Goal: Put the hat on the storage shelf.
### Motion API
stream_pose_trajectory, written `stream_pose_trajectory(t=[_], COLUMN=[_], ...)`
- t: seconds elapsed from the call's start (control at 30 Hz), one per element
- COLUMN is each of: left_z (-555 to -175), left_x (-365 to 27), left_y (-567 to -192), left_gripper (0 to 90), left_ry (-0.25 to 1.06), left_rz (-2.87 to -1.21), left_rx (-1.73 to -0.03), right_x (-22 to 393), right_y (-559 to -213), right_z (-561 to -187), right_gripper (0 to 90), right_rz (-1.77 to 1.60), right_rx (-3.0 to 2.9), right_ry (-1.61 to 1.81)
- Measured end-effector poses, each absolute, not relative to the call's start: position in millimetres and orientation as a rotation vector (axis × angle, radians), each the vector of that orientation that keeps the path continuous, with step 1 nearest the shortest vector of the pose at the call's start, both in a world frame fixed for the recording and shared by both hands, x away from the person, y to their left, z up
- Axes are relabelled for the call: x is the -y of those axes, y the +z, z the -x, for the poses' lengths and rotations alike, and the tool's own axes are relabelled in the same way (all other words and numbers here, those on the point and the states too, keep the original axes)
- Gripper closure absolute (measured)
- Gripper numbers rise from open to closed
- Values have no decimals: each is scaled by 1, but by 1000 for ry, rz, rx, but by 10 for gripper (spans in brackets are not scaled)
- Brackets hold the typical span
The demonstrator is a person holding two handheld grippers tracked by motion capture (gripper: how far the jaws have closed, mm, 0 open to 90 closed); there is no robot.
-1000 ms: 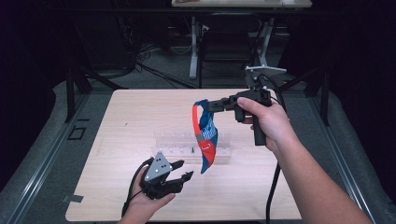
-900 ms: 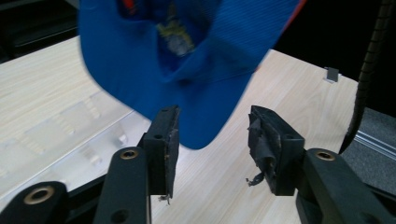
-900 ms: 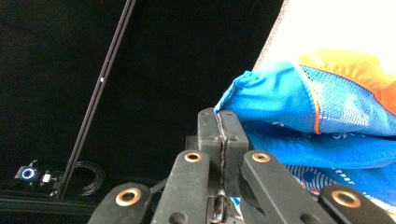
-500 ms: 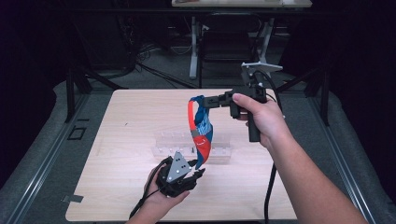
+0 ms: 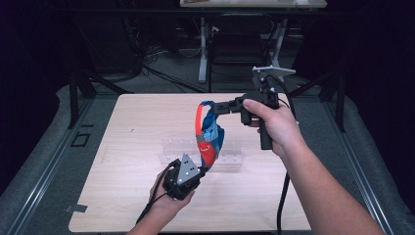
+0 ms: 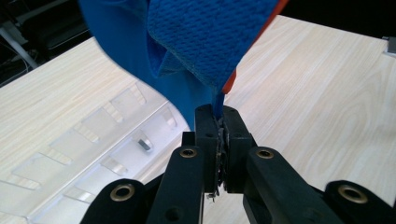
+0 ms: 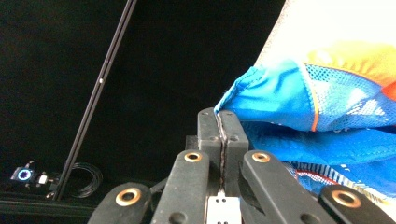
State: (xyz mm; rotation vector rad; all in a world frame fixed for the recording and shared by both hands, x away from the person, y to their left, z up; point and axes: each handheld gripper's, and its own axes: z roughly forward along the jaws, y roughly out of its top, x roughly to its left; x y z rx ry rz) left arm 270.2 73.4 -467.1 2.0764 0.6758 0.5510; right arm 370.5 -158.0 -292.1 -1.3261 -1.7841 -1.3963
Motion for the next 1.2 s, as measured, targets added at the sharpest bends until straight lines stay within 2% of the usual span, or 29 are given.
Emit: stream_pose_trajectory(t=[0.23, 0.8, 1.2], left_z=[-280, -307, -313], left_x=[-81, -102, -100], left_y=[-469, -470, -479], left_gripper=[882, 882, 883], left_ry=[591, 533, 522], left_rz=[-2065, -2030, -2024], left_rx=[-702, -803, -827], right_x=[153, 152, 153], right_y=[-297, -315, -330], right_z=[-371, -386, -396], right_gripper=[900, 900, 900], right_rz=[1325, 1383, 1403], right_rx=[1800, 1791, 1767], right_ry=[-1381, -1351, -1320])
